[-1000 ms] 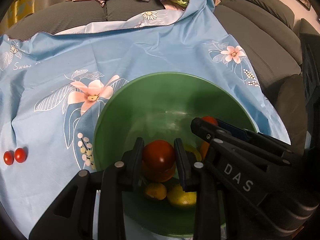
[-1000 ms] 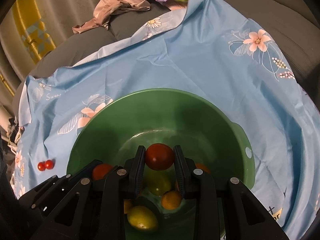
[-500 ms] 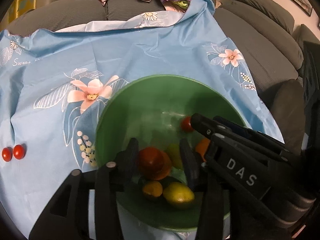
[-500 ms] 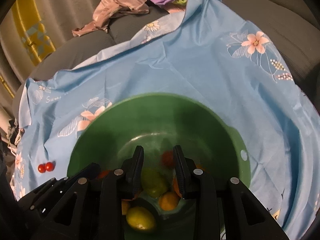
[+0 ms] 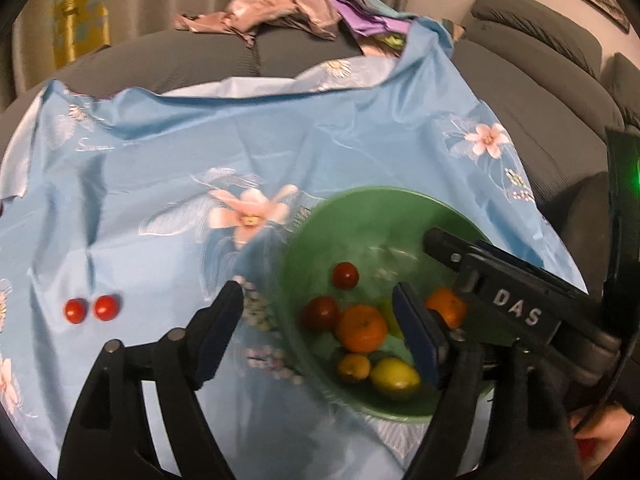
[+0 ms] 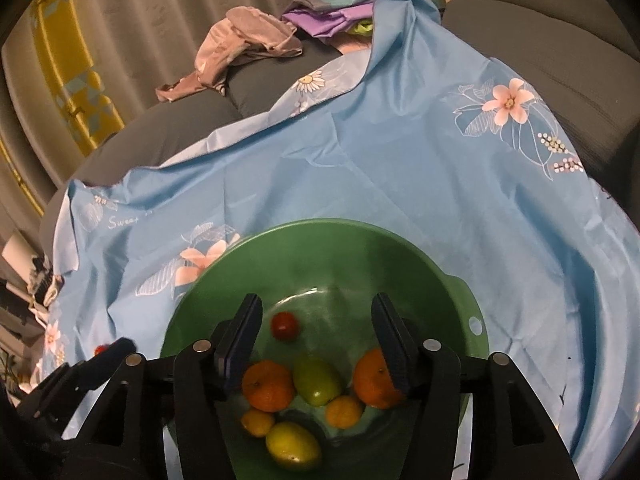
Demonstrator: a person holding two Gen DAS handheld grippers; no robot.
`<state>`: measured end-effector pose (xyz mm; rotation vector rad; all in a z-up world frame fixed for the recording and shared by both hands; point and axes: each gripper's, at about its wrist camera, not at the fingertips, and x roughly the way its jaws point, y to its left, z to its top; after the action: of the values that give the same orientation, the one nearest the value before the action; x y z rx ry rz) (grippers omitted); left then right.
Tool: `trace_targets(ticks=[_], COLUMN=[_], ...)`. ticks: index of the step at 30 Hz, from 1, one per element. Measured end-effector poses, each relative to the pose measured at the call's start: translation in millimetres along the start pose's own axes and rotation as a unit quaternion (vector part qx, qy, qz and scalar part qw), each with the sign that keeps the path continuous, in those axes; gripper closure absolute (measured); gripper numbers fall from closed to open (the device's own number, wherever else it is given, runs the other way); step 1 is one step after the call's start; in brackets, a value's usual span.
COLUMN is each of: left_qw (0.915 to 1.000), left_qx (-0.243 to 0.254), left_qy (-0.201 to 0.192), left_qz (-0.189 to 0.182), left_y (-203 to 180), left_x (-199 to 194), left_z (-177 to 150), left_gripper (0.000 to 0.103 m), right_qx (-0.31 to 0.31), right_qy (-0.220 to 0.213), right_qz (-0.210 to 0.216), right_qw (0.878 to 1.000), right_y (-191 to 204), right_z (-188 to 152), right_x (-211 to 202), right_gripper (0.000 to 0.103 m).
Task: Organize fruits
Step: 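Move both tools toward the last two cherry tomatoes on the cloth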
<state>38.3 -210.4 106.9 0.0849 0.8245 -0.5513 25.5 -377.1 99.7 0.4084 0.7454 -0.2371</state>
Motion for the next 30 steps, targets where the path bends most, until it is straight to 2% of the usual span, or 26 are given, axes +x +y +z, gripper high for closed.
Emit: trace_targets(ticks=[5, 9, 11, 15, 18, 20, 21, 25, 28, 30], left_qw=[0.9985, 0.9941, 0.9889, 0.9727, 0.9599, 0.9530, 0.9507, 0.9520, 0.9521, 0.9526], left_qx=[-0.042, -0.081, -0.116, -0.193, -0.232, -0.247, -0.252, -0.261, -0.266, -0.276], left_qy=[-0.017, -0.036, -0.049, -0.067, -0.065, -0.069, -0.072, -0.061, -0.047, -0.039], left_qz=[0.031, 0.062, 0.079, 0.109, 0.142, 0.162, 0.165, 0.149, 0.143, 0.123], left_y=[30.7, 61.8, 83.3, 129.7, 161.5, 171.7, 176.9, 186.7, 196.7, 206.0], left_x=[-18.1, -37.5, -52.7, -77.8, -85.5, -88.2, -89.8, -82.7, -72.9, -63.9], left_z=[-1.8, -6.6, -16.4, -42.2, -53.2, -55.0, -56.7, -60.2, -59.6, -59.5], left_gripper=[0.021, 0.021, 0.021, 0.021, 0.021, 0.021, 0.021, 0.021, 0.021, 0.021], right_qx=[-0.004, -0.007, -0.011, -0.026, -0.033, -0.046, -0.053, -0.066, -0.092, -0.115], right_qy=[0.002, 0.002, 0.002, 0.014, 0.016, 0.014, 0.013, 0.017, 0.040, 0.060], right_qz=[-0.007, -0.004, 0.000, 0.001, 0.002, 0.018, 0.028, 0.051, 0.077, 0.101], right_qw=[1.000, 1.000, 1.000, 1.000, 0.999, 0.999, 0.998, 0.996, 0.992, 0.986], right_y=[0.5, 3.0, 5.4, 13.0, 20.9, 29.8, 34.6, 53.8, 82.9, 108.2], right_z=[-0.4, -1.0, -1.9, -3.9, -5.9, -8.1, -9.2, -15.0, -22.8, -29.1], right_x=[-0.7, -1.6, -1.8, 4.2, 3.8, 0.9, -0.7, -2.2, 3.9, 6.2], right_gripper=[0.045, 0.045, 0.045, 0.045, 0.045, 0.045, 0.045, 0.045, 0.045, 0.045])
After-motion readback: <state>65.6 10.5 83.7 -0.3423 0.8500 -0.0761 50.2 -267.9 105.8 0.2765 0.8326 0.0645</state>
